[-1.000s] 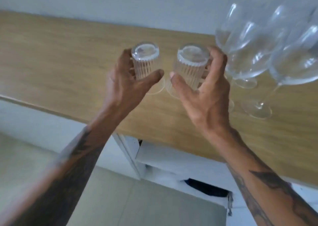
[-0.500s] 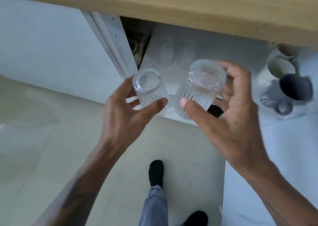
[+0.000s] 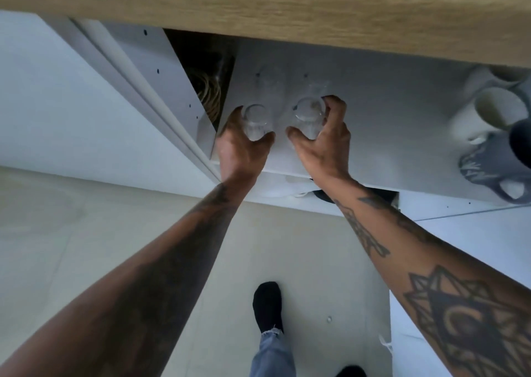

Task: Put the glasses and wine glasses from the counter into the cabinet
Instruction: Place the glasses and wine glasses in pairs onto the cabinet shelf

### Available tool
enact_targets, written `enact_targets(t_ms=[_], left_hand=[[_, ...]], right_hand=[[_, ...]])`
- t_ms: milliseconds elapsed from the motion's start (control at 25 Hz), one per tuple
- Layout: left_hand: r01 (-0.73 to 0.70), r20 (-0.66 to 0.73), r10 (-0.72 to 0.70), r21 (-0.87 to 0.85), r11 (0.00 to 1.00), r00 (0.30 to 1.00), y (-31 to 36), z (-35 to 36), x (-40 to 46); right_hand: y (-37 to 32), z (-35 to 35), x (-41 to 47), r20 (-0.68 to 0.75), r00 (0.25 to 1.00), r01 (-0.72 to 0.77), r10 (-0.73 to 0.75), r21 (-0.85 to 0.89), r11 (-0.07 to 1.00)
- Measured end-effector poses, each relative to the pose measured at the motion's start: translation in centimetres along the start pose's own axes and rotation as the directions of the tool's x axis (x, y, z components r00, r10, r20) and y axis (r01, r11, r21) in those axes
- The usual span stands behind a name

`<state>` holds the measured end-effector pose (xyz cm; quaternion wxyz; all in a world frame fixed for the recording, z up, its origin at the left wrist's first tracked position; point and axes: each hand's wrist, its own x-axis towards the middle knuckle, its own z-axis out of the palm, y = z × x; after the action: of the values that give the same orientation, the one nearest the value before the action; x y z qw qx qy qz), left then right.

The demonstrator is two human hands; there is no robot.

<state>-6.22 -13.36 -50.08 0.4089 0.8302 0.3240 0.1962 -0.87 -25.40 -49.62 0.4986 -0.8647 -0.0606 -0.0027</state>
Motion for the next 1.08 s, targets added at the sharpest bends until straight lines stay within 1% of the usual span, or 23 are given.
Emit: enact_targets(t_ms=[160, 240, 320, 400, 480, 560, 600, 640, 720, 800, 840, 880, 920, 960, 1000, 1080], left_hand=[[-0.017, 0.056, 0.016, 0.017, 1.000, 0.998, -0.8, 1.1, 1.2], [0.012, 0.153, -0.015, 0.019, 1.000, 0.988, -0.7, 1.1, 1.8], [0.058, 0.219, -0.071, 0.067, 0.996, 0.973, 0.0, 0.1, 1.4], [0.082, 0.211, -0.087, 0.029, 0.996, 0.974, 1.4, -2.1, -0.4], [0.066, 0.165, -0.057, -0.048, 0.997, 0.985, 3.0, -5.3, -3.2], [-0.030, 0.099, 0.041, -0.108, 0.994, 0.994, 5.7, -9.1, -6.6], [-0.107, 0.057, 0.116, -0.136, 0.985, 0.992, 7.7, -11.1, -8.2], [-0.200, 0.007, 0.203, -0.138, 0.970, 0.979, 10.1, -13.1, -9.7], [-0.372, -0.085, 0.364, -0.113, 0.921, 0.928, 15.7, -16.5, -11.2], [-0.480, -0.136, 0.467, -0.096, 0.872, 0.874, 20.8, -18.9, -11.2], [-0.515, -0.169, 0.494, -0.119, 0.849, 0.853, 23.7, -19.8, -10.5], [-0.514, -0.172, 0.488, -0.178, 0.839, 0.856, 26.7, -20.5, -9.6], [-0.496, -0.137, 0.477, -0.241, 0.834, 0.868, 29.4, -21.0, -8.4], [-0.470, -0.072, 0.470, -0.279, 0.837, 0.880, 32.2, -21.1, -7.1], [-0.437, -0.008, 0.452, -0.273, 0.857, 0.892, 34.7, -20.8, -5.7], [-0.380, 0.103, 0.406, -0.206, 0.902, 0.908, 38.4, -19.7, -2.7]], right_hand=[[1.6, 0.6, 0.0, -0.021, 0.999, 0.026, -0.027, -0.042, 0.999], [1.6, 0.3, 0.2, 0.014, 1.000, 0.010, -0.010, -0.040, 0.999], [0.7, -0.7, 0.1, 0.051, 0.998, -0.025, 0.027, -0.033, 0.999], [-1.5, -3.2, -1.1, 0.073, 0.997, -0.009, 0.012, -0.034, 0.999], [-3.7, -6.5, -3.5, 0.128, 0.992, 0.015, -0.010, -0.039, 0.999], [-6.2, -11.2, -7.0, 0.203, 0.979, 0.045, -0.037, -0.034, 0.998], [-7.4, -13.8, -8.6, 0.226, 0.972, 0.065, -0.060, -0.018, 0.998], [-8.9, -16.5, -10.2, 0.247, 0.966, 0.075, -0.073, 0.002, 0.997], [-12.1, -22.0, -11.5, 0.270, 0.962, 0.036, -0.043, 0.033, 0.999], [-15.2, -26.7, -11.0, 0.220, 0.975, 0.015, -0.035, 0.094, 0.995], [-16.9, -29.3, -10.0, 0.139, 0.988, 0.052, -0.068, 0.117, 0.992], [-18.7, -31.7, -8.7, 0.040, 0.993, 0.103, -0.109, 0.126, 0.987], [-20.6, -33.6, -7.1, -0.044, 0.988, 0.153, -0.149, 0.121, 0.981], [-22.6, -35.1, -5.4, -0.088, 0.978, 0.197, -0.189, 0.098, 0.975], [-24.5, -36.2, -3.5, -0.112, 0.968, 0.234, -0.226, 0.060, 0.970], [-27.0, -37.3, 0.7, -0.130, 0.965, 0.228, -0.228, -0.020, 0.974]])
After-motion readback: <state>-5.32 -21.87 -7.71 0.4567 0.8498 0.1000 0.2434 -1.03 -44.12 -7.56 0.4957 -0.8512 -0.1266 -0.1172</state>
